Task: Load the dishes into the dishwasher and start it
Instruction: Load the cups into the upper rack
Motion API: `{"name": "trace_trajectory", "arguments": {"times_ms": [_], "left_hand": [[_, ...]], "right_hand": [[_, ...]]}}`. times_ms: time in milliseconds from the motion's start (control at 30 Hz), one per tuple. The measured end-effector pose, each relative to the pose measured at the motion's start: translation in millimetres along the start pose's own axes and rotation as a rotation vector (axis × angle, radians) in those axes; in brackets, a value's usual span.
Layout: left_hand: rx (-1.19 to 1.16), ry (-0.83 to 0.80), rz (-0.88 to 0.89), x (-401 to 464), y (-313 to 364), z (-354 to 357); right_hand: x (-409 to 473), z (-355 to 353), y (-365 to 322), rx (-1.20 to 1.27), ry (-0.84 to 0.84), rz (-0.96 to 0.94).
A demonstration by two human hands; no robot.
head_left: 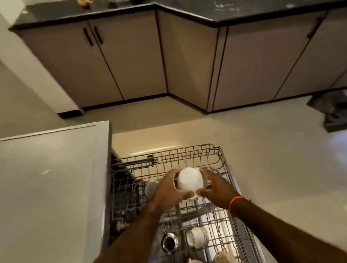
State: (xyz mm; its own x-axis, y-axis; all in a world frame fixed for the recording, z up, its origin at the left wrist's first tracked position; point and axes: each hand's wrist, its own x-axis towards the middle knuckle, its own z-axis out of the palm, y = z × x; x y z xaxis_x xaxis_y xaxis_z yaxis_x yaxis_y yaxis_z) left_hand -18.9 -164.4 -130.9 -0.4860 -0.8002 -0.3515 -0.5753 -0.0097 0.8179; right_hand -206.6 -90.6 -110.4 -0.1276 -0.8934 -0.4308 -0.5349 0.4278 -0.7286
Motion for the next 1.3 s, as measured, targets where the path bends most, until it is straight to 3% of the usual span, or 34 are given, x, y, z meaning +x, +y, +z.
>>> {"name": "trace_trajectory", "arguments": {"times_ms": [333, 667, 733, 967, 1300], "left_hand": [[0.089, -0.104, -0.024, 139.1, -59.2, 48.1], [0.169, -0.060, -0.092, 168.7, -65.9, 77.5], [0.194, -0.035, -0.088, 164.9, -61.9, 78.7], [0.304, -0.004, -0.110, 121.7, -32.4, 62.1], [0.349, 0.066, -0.194, -30.4, 24.7, 40.8]], "right_hand": [[128.8, 13.7, 78.0, -0.015, -0.034, 0.163], [159.3, 18.6, 100.3, -0.071, -0.010, 0.128], [161.7, 23.7, 112.9, -0.077, 0.030, 0.059], [125.8, 10.3, 75.8, -0.209, 0.087, 0.119], [3.2, -1.3, 33.3, -0.449, -0.109, -0.049]]}}
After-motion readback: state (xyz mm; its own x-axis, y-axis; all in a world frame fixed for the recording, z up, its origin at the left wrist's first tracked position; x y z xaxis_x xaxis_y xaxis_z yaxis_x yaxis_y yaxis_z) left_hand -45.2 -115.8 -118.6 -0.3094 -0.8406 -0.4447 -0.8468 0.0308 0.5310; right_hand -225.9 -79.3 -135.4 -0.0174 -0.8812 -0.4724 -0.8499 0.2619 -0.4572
